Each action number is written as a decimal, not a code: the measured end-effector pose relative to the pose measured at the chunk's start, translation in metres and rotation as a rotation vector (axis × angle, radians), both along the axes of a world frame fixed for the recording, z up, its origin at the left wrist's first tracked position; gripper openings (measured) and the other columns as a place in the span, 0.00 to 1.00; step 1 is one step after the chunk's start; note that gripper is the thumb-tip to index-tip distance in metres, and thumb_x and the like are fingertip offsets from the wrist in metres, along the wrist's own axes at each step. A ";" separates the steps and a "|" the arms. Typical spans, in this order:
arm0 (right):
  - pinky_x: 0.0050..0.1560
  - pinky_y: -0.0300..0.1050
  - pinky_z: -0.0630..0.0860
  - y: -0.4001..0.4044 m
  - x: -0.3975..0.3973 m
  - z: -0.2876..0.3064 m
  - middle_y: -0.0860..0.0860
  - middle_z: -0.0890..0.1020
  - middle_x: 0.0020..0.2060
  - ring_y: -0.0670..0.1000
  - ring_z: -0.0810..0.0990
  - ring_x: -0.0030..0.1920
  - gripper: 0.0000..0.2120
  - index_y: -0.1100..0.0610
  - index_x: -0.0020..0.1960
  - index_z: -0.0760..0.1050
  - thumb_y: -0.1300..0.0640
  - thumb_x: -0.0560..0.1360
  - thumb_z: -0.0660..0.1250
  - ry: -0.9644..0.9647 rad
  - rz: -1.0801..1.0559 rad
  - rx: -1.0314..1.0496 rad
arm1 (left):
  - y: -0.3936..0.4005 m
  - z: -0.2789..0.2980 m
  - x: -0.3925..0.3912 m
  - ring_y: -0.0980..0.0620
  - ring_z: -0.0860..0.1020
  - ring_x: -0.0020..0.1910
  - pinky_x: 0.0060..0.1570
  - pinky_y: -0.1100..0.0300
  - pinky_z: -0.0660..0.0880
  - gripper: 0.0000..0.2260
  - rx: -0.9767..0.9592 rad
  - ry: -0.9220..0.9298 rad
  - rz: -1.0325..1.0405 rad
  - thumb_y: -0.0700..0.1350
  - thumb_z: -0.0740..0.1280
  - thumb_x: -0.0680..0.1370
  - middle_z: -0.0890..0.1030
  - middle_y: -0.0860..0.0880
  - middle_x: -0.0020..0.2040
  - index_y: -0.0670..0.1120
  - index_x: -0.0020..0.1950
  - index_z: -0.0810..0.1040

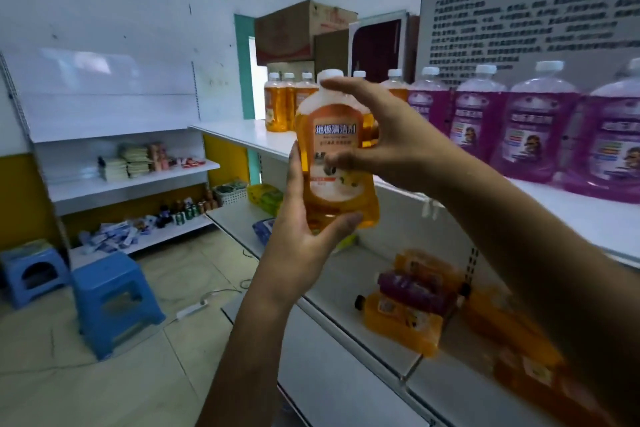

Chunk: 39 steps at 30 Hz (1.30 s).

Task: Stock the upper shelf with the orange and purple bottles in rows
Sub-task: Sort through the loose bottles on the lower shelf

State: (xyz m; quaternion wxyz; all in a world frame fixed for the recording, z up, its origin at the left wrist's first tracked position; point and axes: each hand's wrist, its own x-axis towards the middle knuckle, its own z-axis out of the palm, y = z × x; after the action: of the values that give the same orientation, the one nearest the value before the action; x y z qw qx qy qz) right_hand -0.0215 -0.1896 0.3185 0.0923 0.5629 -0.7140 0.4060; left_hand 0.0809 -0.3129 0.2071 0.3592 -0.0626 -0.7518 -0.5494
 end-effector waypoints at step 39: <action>0.62 0.57 0.78 -0.344 -0.302 0.007 0.53 0.56 0.76 0.63 0.73 0.69 0.41 0.43 0.77 0.55 0.63 0.74 0.74 0.216 -0.696 0.152 | -0.341 0.051 -0.302 0.49 0.74 0.62 0.61 0.45 0.74 0.18 -0.668 -0.480 0.198 0.59 0.59 0.81 0.77 0.50 0.66 0.52 0.67 0.74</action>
State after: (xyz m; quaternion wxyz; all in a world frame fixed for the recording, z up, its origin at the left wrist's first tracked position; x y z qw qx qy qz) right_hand -0.3234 -0.5339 0.3253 0.2576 0.3315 -0.8769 0.2343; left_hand -0.2208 -0.6536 0.2584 0.1851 0.0267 -0.9532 -0.2374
